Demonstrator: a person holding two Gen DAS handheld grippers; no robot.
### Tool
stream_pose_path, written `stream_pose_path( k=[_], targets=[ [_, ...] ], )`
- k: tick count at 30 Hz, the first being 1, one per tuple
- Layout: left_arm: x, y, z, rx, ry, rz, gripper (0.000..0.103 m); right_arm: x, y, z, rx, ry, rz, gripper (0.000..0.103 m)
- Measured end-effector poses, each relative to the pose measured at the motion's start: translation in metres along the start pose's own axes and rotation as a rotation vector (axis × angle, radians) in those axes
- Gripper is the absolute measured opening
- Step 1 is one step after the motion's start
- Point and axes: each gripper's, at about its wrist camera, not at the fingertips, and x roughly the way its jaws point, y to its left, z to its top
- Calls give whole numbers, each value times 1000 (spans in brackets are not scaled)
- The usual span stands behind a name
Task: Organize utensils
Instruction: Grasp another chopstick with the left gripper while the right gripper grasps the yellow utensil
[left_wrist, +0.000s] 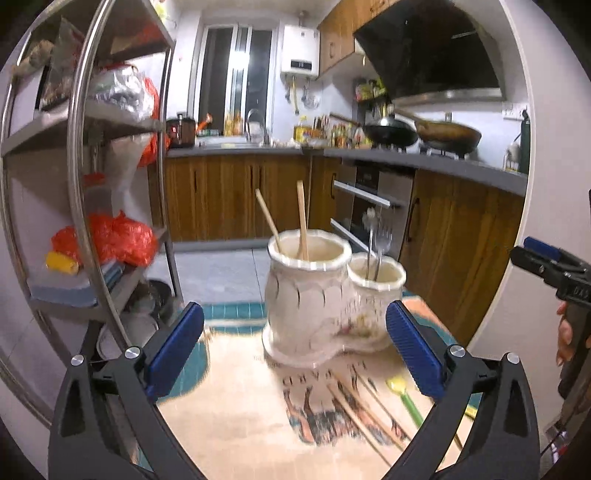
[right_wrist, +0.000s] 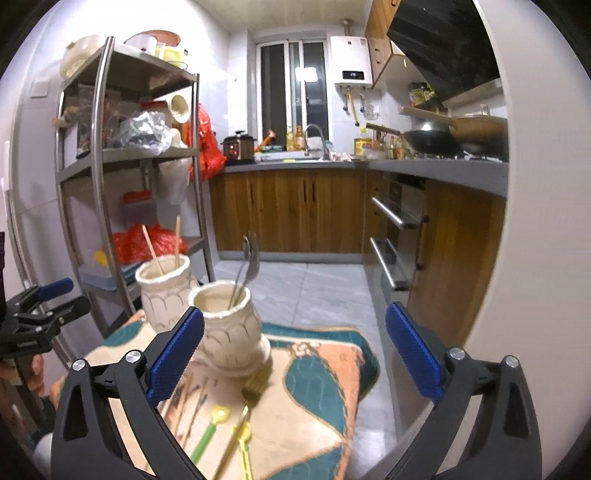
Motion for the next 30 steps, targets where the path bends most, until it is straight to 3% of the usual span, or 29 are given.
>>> stream_pose_path(
  k=[15,23,30],
  targets=[
    [35,-37,-51,50,232,17,97,23,-5,-56,-9,195,29,98],
    [58,-52,-80,80,377,11,97,37,6,-84,-86,327,54,98],
    [69,-51,-92,72,458,3,82,42,19,-104,-139,432,113,96]
  ],
)
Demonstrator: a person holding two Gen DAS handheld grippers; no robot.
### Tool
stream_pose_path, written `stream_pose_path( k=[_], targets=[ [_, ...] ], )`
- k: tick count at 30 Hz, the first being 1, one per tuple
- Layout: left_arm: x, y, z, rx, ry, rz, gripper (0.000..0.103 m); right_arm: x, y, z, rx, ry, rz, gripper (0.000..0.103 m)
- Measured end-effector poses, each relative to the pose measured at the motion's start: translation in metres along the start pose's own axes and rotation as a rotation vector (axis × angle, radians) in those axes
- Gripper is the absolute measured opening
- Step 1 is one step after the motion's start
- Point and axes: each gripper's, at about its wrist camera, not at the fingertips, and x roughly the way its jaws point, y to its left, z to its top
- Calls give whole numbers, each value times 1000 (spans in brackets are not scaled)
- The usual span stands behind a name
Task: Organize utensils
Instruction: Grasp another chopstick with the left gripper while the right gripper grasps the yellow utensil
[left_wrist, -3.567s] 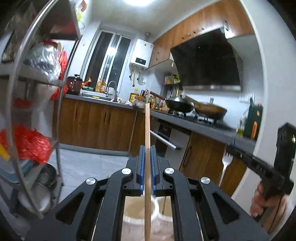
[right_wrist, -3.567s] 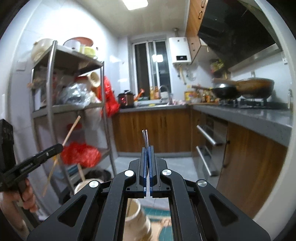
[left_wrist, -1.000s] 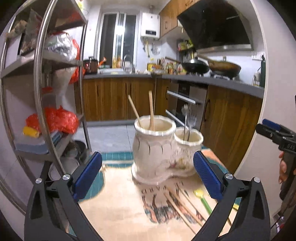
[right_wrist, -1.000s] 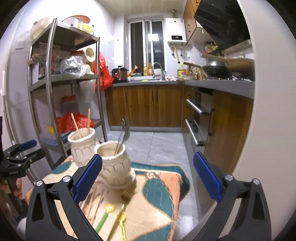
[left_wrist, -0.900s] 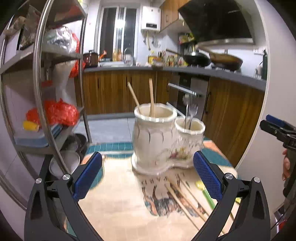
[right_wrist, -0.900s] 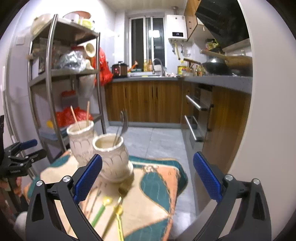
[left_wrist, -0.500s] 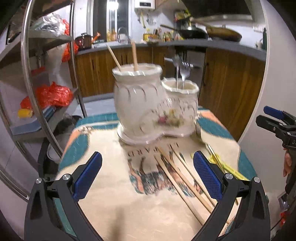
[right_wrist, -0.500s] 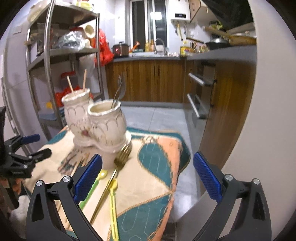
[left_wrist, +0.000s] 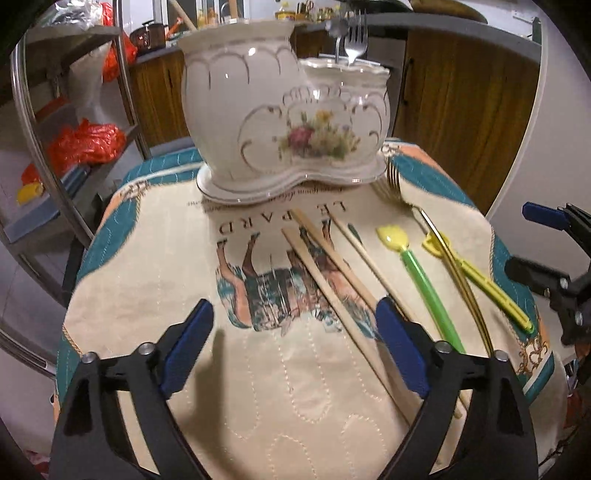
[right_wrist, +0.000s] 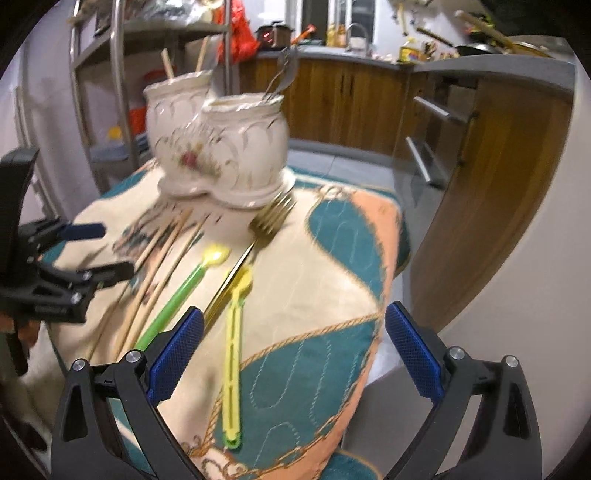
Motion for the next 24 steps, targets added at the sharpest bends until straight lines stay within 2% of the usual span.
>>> stream_pose_path(
  k=[2,4,5,7,8,9,10,12,15,16,21,24],
  targets=[
    [4,-1,-2,11,22,-2,72,3,5,-2,-20,25,19,93],
    [5,-4,-4,22,26,-17,62,5,11,-3,-44,50,25,77],
    [4,-6,-4,34,23,-24,57,7,13,-3,-51,60,31,74],
    [2,-11,-3,76,20,-45,34,13,16,-4,-58,86,44,60],
    [2,-13,-2,95,22,-60,27,16,17,-4,-57,100,49,58],
    [1,-14,-1,106,28,-74,19,18,17,-3,-53,108,52,50],
    [1,-15,0,115,33,-80,15,21,16,-3,-45,114,58,44],
    [1,-13,0,127,43,-95,15,25,14,-1,-15,119,80,35],
    [0,-7,1,135,65,-118,14,25,10,2,17,117,89,10],
    [-1,-4,2,139,75,-119,10,23,8,2,22,111,84,10],
    [0,8,2,156,100,-96,5,19,-4,5,62,92,48,10],
    [1,17,1,165,115,-82,5,24,-8,4,87,112,30,10]
  ],
)
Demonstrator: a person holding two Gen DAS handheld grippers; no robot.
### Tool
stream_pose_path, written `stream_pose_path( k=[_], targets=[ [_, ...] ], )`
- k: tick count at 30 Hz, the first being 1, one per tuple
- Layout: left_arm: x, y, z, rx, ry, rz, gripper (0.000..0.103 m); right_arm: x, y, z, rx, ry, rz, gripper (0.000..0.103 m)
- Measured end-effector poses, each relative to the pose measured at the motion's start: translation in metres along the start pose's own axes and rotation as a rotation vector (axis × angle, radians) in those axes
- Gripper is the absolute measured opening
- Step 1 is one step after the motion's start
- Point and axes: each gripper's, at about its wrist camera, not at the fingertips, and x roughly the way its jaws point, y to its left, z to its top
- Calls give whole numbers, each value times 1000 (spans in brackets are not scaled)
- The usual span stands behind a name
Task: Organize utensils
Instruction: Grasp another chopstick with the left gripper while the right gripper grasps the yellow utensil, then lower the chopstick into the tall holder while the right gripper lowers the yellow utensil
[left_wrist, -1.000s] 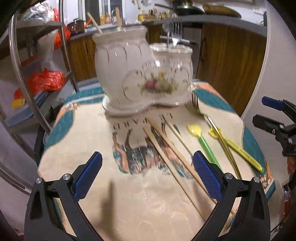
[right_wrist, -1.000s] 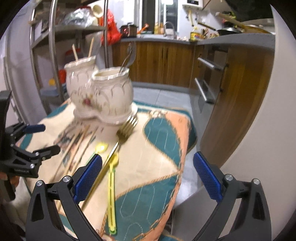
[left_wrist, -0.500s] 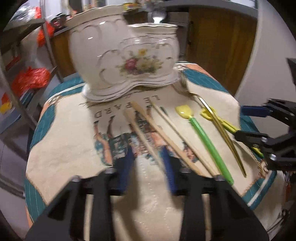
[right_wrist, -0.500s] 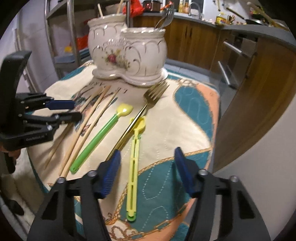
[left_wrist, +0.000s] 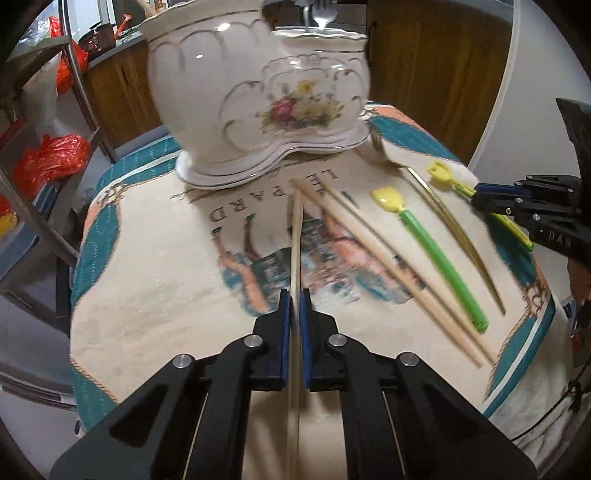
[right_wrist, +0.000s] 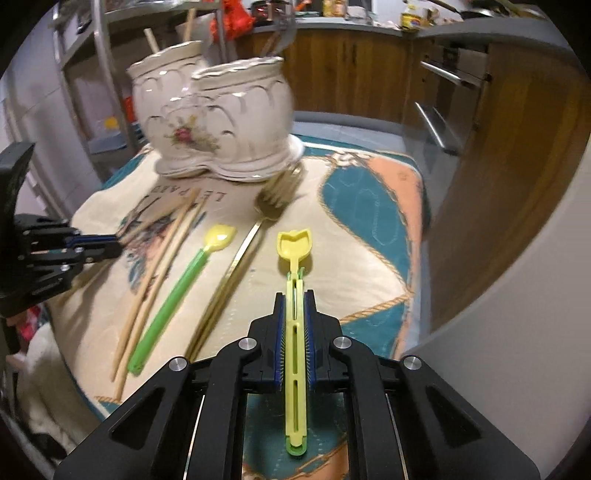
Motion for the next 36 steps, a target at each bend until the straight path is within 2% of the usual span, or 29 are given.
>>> stream_pose_path(
  k=[3,7,9,13,15,23,26,36],
  targets=[
    [0,9,0,6,14,22,5,6,3,1,-13,31,-8,11],
    [0,22,3,-36,23,-8,6,8,4,5,-28,44,-15,20],
    [2,22,5,-43,23,-15,7,11,6,8,-35,46,-17,21],
    [6,23,9,-70,6,-36,8,14,2,10,-12,33,3,19],
    [8,25,9,-81,-3,-44,6,13,1,9,-8,28,15,11],
    [2,32,5,-59,-59,-27,4,-2,-10,13,29,-52,12,11],
    [-15,34,6,-46,-128,-32,4,-14,-12,21,42,-120,28,11],
    [-91,39,45,-27,-468,-62,4,-49,4,75,-3,-327,75,11]
  ],
)
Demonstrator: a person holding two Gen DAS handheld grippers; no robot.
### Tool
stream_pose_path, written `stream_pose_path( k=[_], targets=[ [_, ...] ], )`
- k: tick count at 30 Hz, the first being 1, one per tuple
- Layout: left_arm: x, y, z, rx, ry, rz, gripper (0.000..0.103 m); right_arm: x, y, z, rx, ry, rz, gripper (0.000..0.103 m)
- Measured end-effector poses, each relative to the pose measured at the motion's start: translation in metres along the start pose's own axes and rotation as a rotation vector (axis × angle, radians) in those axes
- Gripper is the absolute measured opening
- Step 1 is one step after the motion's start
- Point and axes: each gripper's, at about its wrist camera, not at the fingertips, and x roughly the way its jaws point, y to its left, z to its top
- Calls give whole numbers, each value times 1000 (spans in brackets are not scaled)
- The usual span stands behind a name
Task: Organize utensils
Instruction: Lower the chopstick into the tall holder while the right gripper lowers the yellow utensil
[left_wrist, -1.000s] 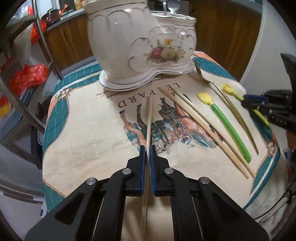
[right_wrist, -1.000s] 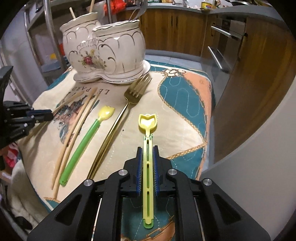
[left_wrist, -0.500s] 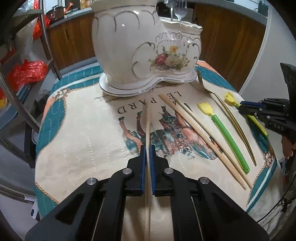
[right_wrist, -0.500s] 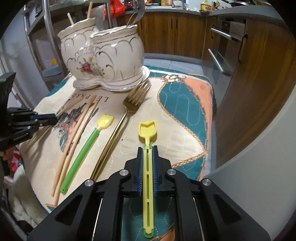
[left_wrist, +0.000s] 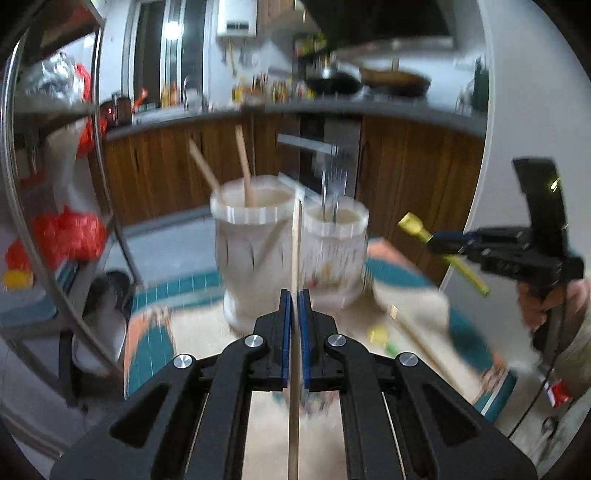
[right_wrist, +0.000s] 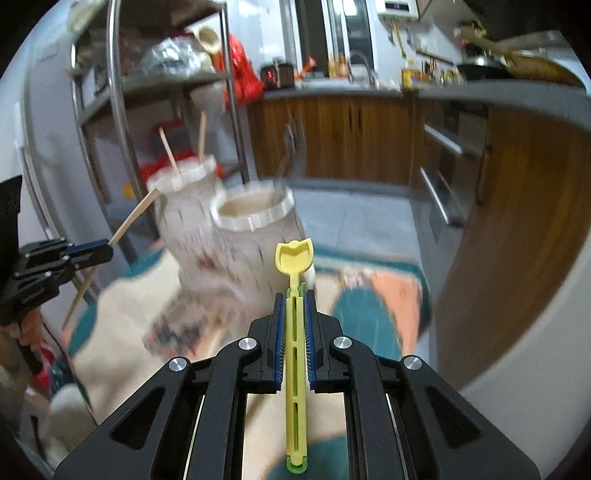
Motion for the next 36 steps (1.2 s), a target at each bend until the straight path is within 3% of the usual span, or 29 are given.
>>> stream_pose_path(
  k=[5,11,15,20,25,32,36],
  targets=[
    [-3,12,39,-57,-133,6,5,0,2,37,27,-117,45,11],
    [15,41,78,-200,-297,-67,4,24,-9,75,181,-232,227,11],
    [30,49,95,-244,-374,-60,4,48,-10,87,240,-283,275,11],
    [55,50,102,-253,-391,-17,4,74,-10,86,291,-308,292,11],
    [73,41,97,-215,-419,63,5,88,3,76,221,-348,209,11],
    [86,44,94,-223,-421,37,5,98,4,63,184,-329,184,11],
    [91,43,92,-204,-392,62,4,97,5,60,181,-331,185,11]
  ],
)
